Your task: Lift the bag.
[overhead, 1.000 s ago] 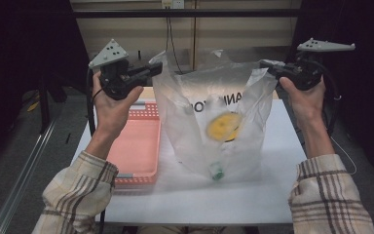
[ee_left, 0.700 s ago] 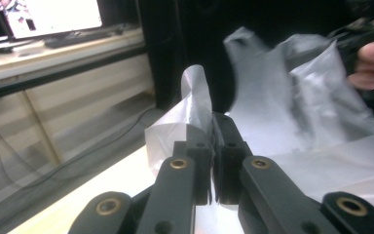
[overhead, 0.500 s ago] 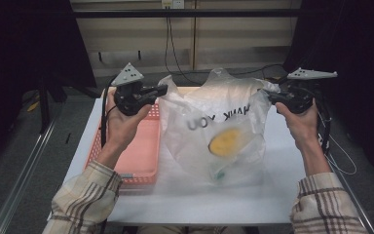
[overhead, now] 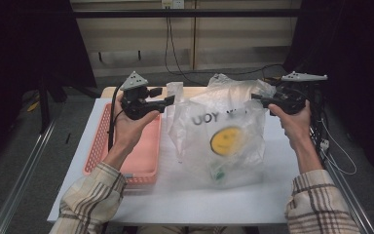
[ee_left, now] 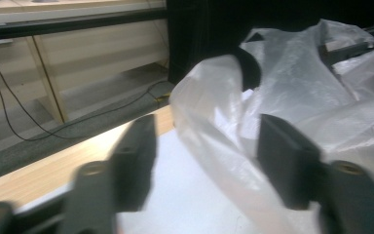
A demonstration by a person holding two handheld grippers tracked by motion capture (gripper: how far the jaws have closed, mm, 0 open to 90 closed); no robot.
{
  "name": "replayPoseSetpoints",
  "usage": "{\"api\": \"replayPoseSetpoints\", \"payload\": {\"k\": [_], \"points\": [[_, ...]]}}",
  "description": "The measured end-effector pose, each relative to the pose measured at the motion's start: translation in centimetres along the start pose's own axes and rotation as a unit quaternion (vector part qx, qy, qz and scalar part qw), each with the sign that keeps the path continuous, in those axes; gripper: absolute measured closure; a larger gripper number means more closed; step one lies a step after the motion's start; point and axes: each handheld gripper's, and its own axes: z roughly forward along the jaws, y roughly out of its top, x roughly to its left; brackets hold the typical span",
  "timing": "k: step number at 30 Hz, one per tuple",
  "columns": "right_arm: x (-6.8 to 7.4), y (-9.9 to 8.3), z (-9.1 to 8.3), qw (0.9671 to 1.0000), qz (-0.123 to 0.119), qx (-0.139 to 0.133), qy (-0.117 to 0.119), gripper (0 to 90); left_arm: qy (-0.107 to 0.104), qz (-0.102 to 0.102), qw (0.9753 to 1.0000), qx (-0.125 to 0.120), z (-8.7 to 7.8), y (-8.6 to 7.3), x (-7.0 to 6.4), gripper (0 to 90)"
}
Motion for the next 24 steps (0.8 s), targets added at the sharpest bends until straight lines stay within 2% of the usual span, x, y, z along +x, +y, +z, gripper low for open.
{"api": "replayPoseSetpoints", "payload": {"k": [4, 6, 12, 15, 19, 21, 24], "points": [[-0.1, 0.3, -1.2, 0.9999, 0.007, 0.000, -0.008, 41.0, 0.009, 0.002, 0.9999, -0.005, -0.4, 0.1, -0.4, 25.9], [0.0, 0.4, -1.8, 0.9999, 0.006, 0.008, -0.013, 34.6, 0.007, 0.003, 0.9999, -0.010, -0.5, 0.3, -0.7, 23.6], [0.2, 0.5, -4.3, 0.9997, 0.002, 0.000, -0.026, 30.2, 0.004, 0.021, 0.9997, -0.011, -0.1, 0.5, -1.6, 21.4], [0.1, 0.3, -5.5, 0.9996, 0.003, -0.003, -0.028, 27.0, 0.001, 0.021, 0.9998, -0.008, 0.1, 0.6, -1.9, 21.0], [0.2, -0.1, -7.1, 0.9997, 0.004, -0.008, -0.024, 25.5, 0.002, 0.031, 0.9995, -0.004, 0.6, 0.7, -2.5, 21.0], [0.3, -0.4, -8.0, 0.9996, 0.003, -0.012, -0.024, 24.3, 0.004, 0.029, 0.9996, -0.004, 0.8, 0.7, -2.5, 21.4], [0.1, -0.9, -9.4, 0.9995, 0.014, -0.025, -0.016, 23.2, 0.009, 0.032, 0.9994, -0.002, 1.0, 0.6, -2.4, 21.3]]}}
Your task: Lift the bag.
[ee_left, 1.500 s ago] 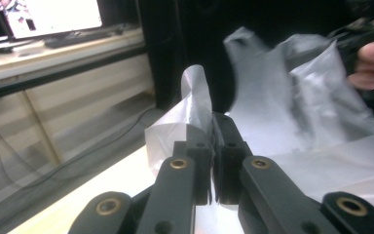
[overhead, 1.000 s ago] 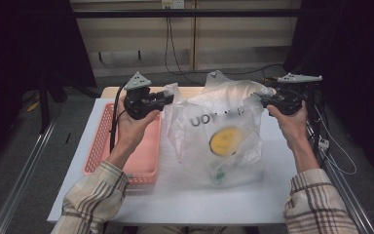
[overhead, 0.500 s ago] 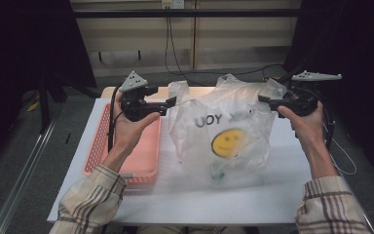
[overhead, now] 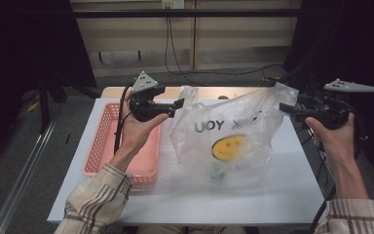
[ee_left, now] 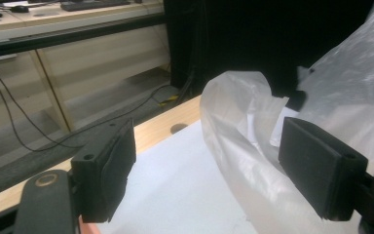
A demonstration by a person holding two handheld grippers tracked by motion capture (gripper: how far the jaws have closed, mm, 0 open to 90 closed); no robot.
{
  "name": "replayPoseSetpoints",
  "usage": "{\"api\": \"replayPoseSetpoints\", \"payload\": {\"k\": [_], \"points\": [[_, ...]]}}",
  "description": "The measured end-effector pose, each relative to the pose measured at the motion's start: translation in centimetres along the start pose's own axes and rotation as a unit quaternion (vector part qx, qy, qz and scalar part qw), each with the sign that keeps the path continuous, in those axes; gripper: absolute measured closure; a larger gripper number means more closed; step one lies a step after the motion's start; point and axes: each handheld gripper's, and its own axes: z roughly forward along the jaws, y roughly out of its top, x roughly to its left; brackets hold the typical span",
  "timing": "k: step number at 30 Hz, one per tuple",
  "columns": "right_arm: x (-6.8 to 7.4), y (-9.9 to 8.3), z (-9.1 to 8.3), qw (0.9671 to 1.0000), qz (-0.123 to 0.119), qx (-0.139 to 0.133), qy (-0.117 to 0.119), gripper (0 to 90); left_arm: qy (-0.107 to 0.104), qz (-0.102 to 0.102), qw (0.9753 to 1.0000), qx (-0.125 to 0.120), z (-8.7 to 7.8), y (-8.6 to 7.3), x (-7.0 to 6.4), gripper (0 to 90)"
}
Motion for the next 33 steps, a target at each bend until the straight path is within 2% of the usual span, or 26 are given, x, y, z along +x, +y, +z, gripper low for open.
{"api": "replayPoseSetpoints", "payload": {"k": [6, 9, 13, 16, 19, 22, 25, 29, 33], "points": [[0.1, -1.1, -1.9, 0.9997, 0.005, -0.023, -0.010, 20.4, 0.010, -0.002, 0.9999, -0.002, -0.5, 0.0, 0.4, 21.0], [0.1, -1.2, -2.5, 0.9986, 0.010, -0.047, -0.023, 20.4, 0.015, -0.006, 0.9998, -0.011, -1.1, 0.1, 0.7, 20.9], [-0.2, -0.2, -2.5, 0.9977, 0.014, -0.061, -0.027, 20.7, 0.026, -0.011, 0.9991, -0.032, -2.0, 0.4, 1.1, 20.5], [-0.3, 1.1, -2.1, 0.9970, 0.012, -0.071, -0.029, 20.8, 0.028, -0.012, 0.9990, -0.034, -2.5, 0.4, 1.5, 19.7], [-0.3, 2.3, -1.6, 0.9965, 0.007, -0.073, -0.041, 20.6, 0.032, -0.015, 0.9987, -0.037, -3.2, 0.4, 2.0, 17.9], [-0.1, 2.8, -1.2, 0.9958, 0.000, -0.075, -0.051, 20.8, 0.036, -0.016, 0.9985, -0.037, -4.0, 0.2, 2.4, 15.5], [0.0, 2.1, -1.1, 0.9961, -0.001, -0.073, -0.050, 20.7, 0.041, -0.013, 0.9986, -0.032, -4.9, -0.2, 2.5, 12.6], [0.0, 0.2, -1.2, 0.9969, 0.002, -0.060, -0.050, 20.3, 0.049, -0.012, 0.9985, -0.022, -5.9, -1.0, 2.6, 10.5], [0.0, -1.8, -1.3, 0.9974, 0.006, -0.052, -0.049, 20.0, 0.047, -0.003, 0.9988, -0.008, -6.7, -1.9, 2.4, 9.2]]}}
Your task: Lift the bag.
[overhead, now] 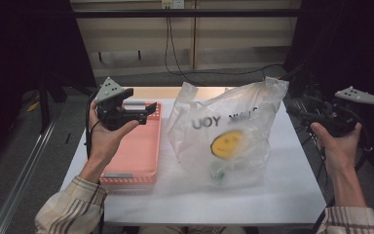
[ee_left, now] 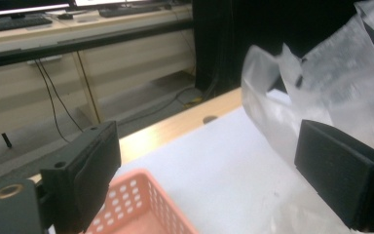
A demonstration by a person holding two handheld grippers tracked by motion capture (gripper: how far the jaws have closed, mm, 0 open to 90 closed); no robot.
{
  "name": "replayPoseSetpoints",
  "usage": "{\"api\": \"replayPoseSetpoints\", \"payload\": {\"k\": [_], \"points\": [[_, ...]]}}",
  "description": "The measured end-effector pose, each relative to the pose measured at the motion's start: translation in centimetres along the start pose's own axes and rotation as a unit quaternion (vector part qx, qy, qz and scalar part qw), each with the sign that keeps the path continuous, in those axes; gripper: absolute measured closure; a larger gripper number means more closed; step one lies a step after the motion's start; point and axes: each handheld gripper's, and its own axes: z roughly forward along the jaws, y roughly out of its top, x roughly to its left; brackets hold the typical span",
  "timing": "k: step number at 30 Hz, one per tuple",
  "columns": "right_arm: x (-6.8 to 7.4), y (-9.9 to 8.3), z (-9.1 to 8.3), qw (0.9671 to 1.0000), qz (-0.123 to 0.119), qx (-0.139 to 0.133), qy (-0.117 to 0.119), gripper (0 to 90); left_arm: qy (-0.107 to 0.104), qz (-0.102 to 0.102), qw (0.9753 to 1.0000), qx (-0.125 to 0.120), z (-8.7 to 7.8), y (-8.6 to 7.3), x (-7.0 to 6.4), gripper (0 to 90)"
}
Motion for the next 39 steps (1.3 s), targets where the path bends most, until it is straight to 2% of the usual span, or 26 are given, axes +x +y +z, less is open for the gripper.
{"api": "replayPoseSetpoints", "payload": {"k": [4, 11, 13, 15, 17, 21, 25, 27, 31, 34, 37, 39], "points": [[0.6, -1.8, 0.2, 0.9999, -0.006, 0.016, 0.003, 20.0, 0.002, -0.003, 0.9999, 0.013, -0.6, -1.2, -0.4, 7.5], [2.7, -4.0, 0.7, 0.9988, -0.028, 0.039, 0.009, 19.7, -0.012, -0.011, 0.9995, 0.027, -2.2, -3.6, -1.1, 4.0], [3.3, -4.5, 0.7, 0.9984, -0.033, 0.046, 0.008, 19.6, -0.003, -0.019, 0.9992, 0.034, -2.7, -4.4, -1.4, 4.1], [3.8, -5.1, 0.8, 0.9980, -0.037, 0.049, 0.012, 19.5, -0.004, -0.017, 0.9990, 0.041, -3.1, -5.2, -1.8, 4.4], [4.2, -5.8, 0.9, 0.9975, -0.038, 0.057, 0.014, 19.5, -0.012, -0.013, 0.9985, 0.051, -3.5, -5.8, -2.0, 4.4], [4.7, -6.8, 1.0, 0.9971, -0.037, 0.065, 0.014, 19.4, -0.006, -0.003, 0.9982, 0.059, -4.3, -6.7, -2.3, 5.0], [5.0, -7.8, 0.9, 0.9969, -0.033, 0.071, 0.012, 18.5, -0.001, -0.004, 0.9979, 0.064, -4.8, -7.5, -2.6, 5.2], [5.2, -8.3, 0.7, 0.9968, -0.030, 0.074, 0.011, 18.3, 0.000, 0.000, 0.9977, 0.068, -5.2, -8.1, -2.9, 5.4], [5.6, -9.5, 0.7, 0.9957, -0.030, 0.088, 0.005, 18.5, 0.006, -0.005, 0.9974, 0.072, -5.7, -9.6, -3.5, 5.7], [6.2, -10.4, 0.6, 0.9951, -0.028, 0.095, 0.006, 18.3, 0.000, -0.009, 0.9975, 0.070, -6.2, -10.8, -4.1, 6.1], [6.5, -11.1, 0.5, 0.9947, -0.026, 0.099, 0.007, 18.2, 0.007, -0.002, 0.9972, 0.075, -6.7, -11.6, -4.4, 6.1], [6.7, -11.5, 0.5, 0.9946, -0.026, 0.101, 0.006, 18.1, 0.009, -0.004, 0.9970, 0.077, -6.9, -12.1, -4.3, 6.1]]}}
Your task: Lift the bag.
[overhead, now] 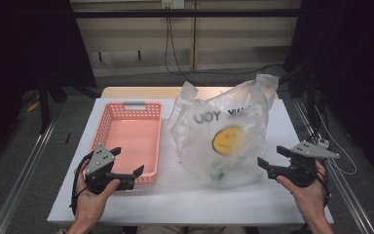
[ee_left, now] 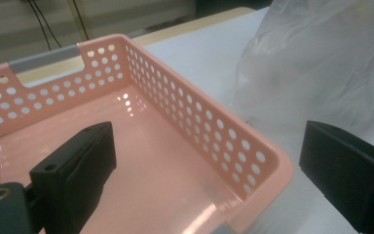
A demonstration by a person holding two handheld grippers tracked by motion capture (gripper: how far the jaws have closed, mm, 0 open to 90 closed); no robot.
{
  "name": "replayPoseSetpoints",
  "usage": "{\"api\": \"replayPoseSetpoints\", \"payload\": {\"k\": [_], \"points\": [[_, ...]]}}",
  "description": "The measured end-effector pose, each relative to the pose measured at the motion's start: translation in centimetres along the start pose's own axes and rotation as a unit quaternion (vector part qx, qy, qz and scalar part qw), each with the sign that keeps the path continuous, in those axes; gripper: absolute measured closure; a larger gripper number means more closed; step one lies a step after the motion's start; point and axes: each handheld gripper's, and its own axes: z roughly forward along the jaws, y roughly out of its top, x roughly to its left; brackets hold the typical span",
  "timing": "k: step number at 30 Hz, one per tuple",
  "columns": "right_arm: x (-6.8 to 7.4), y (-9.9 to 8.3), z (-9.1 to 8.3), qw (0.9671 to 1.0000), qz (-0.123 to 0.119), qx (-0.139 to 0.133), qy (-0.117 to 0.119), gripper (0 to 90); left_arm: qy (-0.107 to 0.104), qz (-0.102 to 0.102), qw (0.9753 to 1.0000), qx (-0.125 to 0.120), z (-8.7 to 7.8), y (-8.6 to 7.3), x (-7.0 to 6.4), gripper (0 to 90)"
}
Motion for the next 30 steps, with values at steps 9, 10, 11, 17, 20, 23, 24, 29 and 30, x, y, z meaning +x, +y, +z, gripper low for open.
{"api": "replayPoseSetpoints", "payload": {"k": [9, 10, 11, 17, 20, 23, 24, 29, 30], "points": [[1.2, -2.1, 0.5, 0.9999, 0.007, 0.007, 0.005, 18.4, 0.012, -0.012, 0.9999, 0.001, -0.2, -2.4, -0.8, 6.6], [1.3, -2.3, 0.6, 0.9999, 0.008, 0.009, 0.005, 18.6, 0.014, -0.008, 0.9999, 0.001, -0.4, -2.5, -0.9, 6.6], [1.4, -2.5, 0.7, 0.9999, 0.008, 0.013, 0.005, 18.5, 0.014, -0.003, 0.9999, 0.002, -0.4, -2.5, -1.0, 6.6], [1.7, -3.7, 0.8, 0.9997, 0.010, 0.019, 0.005, 18.8, 0.019, 0.002, 0.9998, -0.006, -0.7, -3.4, -1.6, 6.6], [1.8, -4.3, 0.6, 0.9999, 0.005, 0.010, -0.001, 18.9, 0.022, -0.012, 0.9996, -0.017, -0.9, -3.9, -1.4, 6.6], [1.8, -4.6, 0.6, 0.9999, 0.003, 0.012, 0.001, 18.8, 0.025, -0.027, 0.9991, -0.019, -1.1, -4.2, -1.1, 6.6], [1.8, -4.6, 0.7, 0.9999, 0.003, 0.012, 0.000, 18.9, 0.026, -0.031, 0.9990, -0.021, -1.1, -4.2, -1.1, 6.6], [1.4, -4.8, 0.9, 0.9998, 0.012, 0.016, 0.001, 18.6, 0.028, -0.032, 0.9989, -0.021, -1.1, -4.3, -0.7, 6.6], [1.4, -4.8, 0.8, 0.9998, 0.012, 0.015, 0.000, 18.6, 0.029, -0.033, 0.9988, -0.022, -1.1, -4.4, -0.7, 6.6]]}}
